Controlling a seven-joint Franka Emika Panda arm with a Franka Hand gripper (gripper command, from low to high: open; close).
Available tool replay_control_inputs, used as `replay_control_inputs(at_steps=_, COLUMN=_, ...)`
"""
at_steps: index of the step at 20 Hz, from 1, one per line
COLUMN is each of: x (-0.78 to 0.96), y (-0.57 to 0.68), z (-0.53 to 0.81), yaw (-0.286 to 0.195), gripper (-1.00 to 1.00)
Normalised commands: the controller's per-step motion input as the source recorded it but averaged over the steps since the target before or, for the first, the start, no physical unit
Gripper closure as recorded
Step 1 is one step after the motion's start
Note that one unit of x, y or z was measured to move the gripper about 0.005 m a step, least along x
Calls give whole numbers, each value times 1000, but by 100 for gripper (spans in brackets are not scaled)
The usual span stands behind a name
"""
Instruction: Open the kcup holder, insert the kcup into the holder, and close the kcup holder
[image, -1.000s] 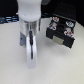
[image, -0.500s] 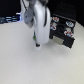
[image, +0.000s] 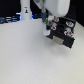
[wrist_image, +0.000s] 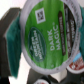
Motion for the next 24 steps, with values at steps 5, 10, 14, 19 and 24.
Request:
replay_control_inputs(at_steps=5, x=35, y=669, z=398, yaw=8, gripper=100)
replay_control_inputs(at_steps=10, x=104, y=648, z=255, yaw=19, gripper=100)
replay_control_inputs(at_steps=14, x=114, y=652, z=92, yaw=28, gripper=100)
replay_control_inputs(at_steps=19, x=64, y=633, z=8, yaw=42, gripper=100)
replay_control_inputs(at_steps=24, x=1, y=577, z=-16, yaw=57, gripper=100)
